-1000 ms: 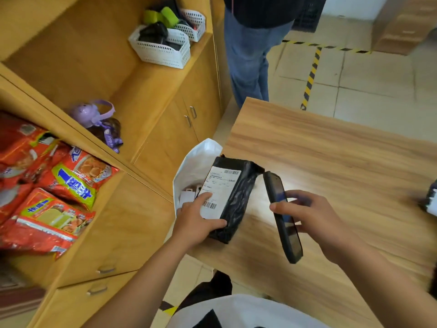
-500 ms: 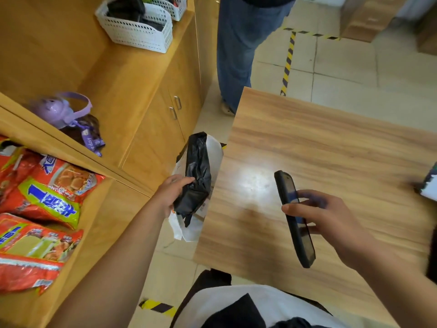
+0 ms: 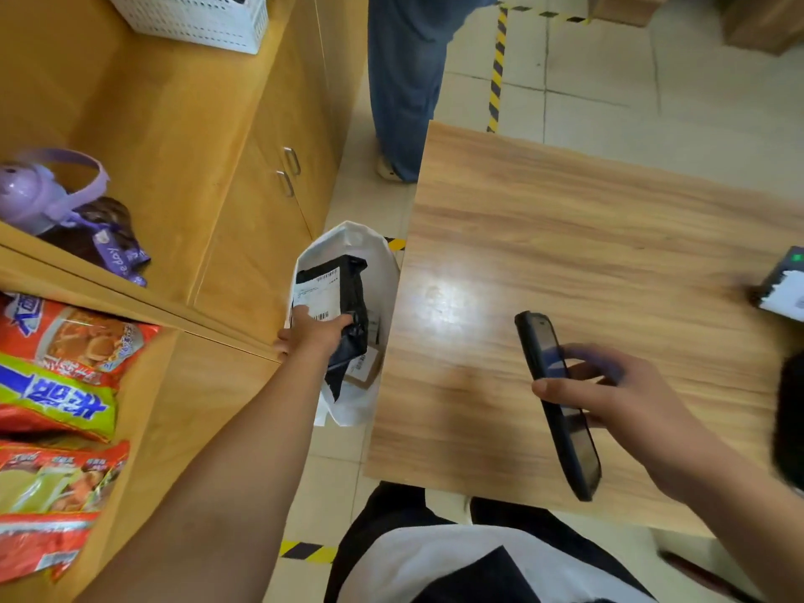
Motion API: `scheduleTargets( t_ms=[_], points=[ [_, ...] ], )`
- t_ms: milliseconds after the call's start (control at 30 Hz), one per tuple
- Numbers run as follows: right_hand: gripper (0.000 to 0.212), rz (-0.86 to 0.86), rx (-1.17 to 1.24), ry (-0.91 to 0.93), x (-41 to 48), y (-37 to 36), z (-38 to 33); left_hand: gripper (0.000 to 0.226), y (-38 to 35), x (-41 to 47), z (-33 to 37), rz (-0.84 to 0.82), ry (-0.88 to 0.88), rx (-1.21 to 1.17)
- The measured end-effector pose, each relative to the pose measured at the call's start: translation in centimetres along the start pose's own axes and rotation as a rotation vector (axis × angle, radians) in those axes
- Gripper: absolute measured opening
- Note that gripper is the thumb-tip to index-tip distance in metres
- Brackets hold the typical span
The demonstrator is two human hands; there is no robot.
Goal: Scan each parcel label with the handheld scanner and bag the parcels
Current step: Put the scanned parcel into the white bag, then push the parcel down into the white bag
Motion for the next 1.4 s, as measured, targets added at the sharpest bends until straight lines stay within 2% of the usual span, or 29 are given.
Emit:
scheduleTargets(
  t_ms=[67, 167, 267, 400, 500, 600, 667, 767, 867, 1167, 1267, 1400],
  points=[
    [0.084, -0.006, 0.009, -0.006, 0.0, 0.2, 0.3, 0.098, -0.2, 0.3, -0.1, -0.006, -0.032, 0.100],
    [0.078, -0.023, 0.055, -0.018, 0.0, 0.5, 0.8, 0.084, -0.5, 0.4, -0.3, -0.062, -0.058, 0.163],
    [0.075, -0.029, 0.090, -0.032, 0.2, 1.0, 1.3, 0.063, -0.7, -0.3, -0.5, -0.058, -0.086, 0.126],
    [0.066, -0.036, 0.120, -0.020, 0.3, 1.4, 1.6, 0.052, 0.0, -2.7, -0.4, -0.043, -0.135, -0.037],
    [0.055, -0.047, 0.169, -0.003, 0.5, 2.3, 1.8, 0.043, 0.6, -5.7, 0.8, -0.062, -0.221, -0.204],
    [0.058, -0.029, 0.218, 0.023, 0.4, 4.1, 2.3, 0.040, 0.5, -9.6, 3.2, -0.081, -0.313, -0.332],
    [0.060, 0.001, 0.253, 0.044, -0.1, 5.6, 2.7, 0.036, -0.1, -12.6, 5.5, -0.082, -0.409, -0.328],
    [0.053, 0.065, 0.311, 0.046, -0.7, 8.8, 4.0, 0.025, -2.2, -16.6, 9.9, -0.109, -0.574, -0.254],
    [0.055, 0.138, 0.347, 0.031, -1.5, 12.9, 5.9, 0.016, -5.8, -20.9, 14.1, -0.181, -0.693, -0.192],
    [0.049, 0.372, 0.541, -0.023, -6.0, 25.8, 14.1, 0.018, -19.6, -33.5, 20.4, -0.485, -0.890, 0.083],
    [0.041, 0.424, 0.593, -0.046, -7.0, 29.3, 16.8, 0.023, -23.3, -36.5, 22.7, -0.495, -0.936, 0.147],
    [0.052, 0.456, 0.636, -0.056, -7.8, 33.5, 19.7, 0.043, -27.7, -39.9, 28.6, -0.378, -1.116, 0.243]
  ],
)
Point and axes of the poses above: each hand's wrist, its own x-axis towards the middle knuckle, its own y-axis out of the back of the hand, z = x × y, the point moved 1 cm from there along x, towards the middle knuckle, and after that the axes turned 8 degrees about x, right-handed, at the moved point
